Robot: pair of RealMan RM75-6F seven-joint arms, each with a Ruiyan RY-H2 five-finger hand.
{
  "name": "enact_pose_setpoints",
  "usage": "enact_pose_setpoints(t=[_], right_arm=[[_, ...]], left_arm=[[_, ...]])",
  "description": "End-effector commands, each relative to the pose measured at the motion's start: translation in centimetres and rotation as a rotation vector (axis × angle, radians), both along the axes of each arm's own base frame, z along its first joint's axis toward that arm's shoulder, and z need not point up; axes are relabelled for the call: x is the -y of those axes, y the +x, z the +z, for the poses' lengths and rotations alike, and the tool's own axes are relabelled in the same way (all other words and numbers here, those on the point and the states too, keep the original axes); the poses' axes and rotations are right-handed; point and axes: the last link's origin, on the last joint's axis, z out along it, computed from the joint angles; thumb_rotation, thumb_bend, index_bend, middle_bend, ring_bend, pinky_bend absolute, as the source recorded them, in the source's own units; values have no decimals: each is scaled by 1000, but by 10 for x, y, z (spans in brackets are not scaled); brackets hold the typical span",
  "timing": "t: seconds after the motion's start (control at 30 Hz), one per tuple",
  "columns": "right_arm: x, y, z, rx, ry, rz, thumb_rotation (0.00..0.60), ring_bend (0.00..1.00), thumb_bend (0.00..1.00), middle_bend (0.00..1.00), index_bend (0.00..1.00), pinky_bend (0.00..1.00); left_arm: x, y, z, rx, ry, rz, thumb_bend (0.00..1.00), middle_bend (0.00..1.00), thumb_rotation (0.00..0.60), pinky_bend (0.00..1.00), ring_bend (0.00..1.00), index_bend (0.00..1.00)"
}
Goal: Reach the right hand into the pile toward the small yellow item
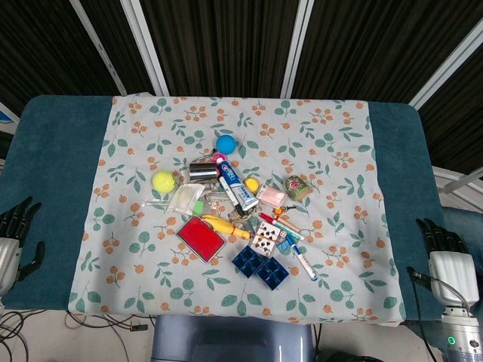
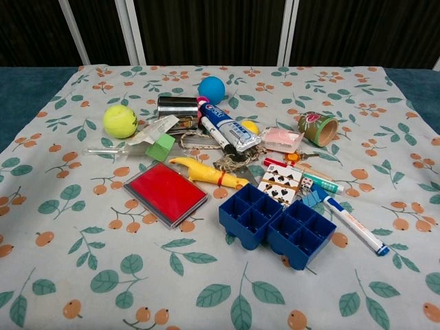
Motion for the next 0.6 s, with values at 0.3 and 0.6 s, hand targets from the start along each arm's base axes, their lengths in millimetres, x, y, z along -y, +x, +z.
enact_pose_setpoints(t=[0.3, 0.6], right_arm=[[1, 0, -1, 6, -5, -4, 600, 198, 203, 152, 115, 215], [1, 0, 0, 17, -4, -4, 600, 198, 203, 152, 115, 214]], left_arm=[[0, 1, 0, 0, 2, -7, 520, 0, 600, 126, 55, 22], [1, 0, -1, 0, 1, -6, 521, 0, 600, 126, 55, 22]])
